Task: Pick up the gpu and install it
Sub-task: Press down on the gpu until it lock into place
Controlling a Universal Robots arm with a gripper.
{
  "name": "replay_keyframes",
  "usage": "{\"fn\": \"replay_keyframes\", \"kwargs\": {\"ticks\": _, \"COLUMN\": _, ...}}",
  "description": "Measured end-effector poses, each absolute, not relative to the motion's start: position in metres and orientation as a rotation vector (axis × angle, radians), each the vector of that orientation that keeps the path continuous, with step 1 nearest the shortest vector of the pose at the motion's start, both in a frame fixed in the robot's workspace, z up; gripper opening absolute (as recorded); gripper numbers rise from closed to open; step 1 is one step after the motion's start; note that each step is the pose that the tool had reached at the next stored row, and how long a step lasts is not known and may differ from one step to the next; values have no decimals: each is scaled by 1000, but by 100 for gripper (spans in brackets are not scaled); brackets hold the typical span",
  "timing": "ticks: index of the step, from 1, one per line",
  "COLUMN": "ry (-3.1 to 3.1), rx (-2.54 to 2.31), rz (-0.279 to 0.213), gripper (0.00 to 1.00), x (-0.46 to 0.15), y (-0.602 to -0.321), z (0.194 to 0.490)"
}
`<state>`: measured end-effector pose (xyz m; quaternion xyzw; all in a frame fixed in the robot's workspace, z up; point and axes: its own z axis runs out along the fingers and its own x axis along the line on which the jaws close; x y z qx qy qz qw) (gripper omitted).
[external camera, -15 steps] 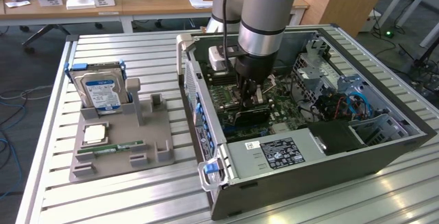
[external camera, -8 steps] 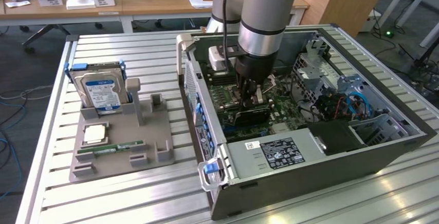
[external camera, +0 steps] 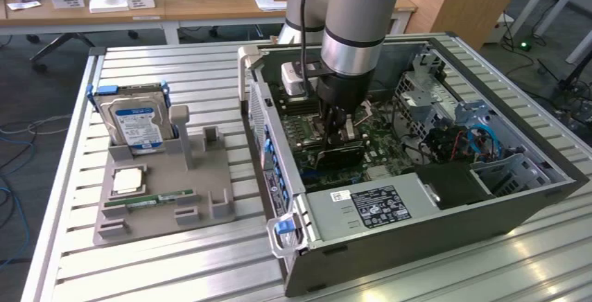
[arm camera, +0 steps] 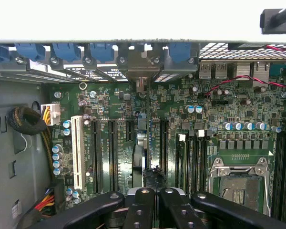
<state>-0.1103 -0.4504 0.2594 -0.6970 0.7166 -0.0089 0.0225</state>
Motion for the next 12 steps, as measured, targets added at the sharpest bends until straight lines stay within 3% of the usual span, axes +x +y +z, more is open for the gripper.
{"fn": "replay_keyframes", "kwargs": {"ticks": 12, "ry": 2220, "rx": -2159, "rz": -27, "gripper": 11, "x": -110, "y": -450, "z": 259}}
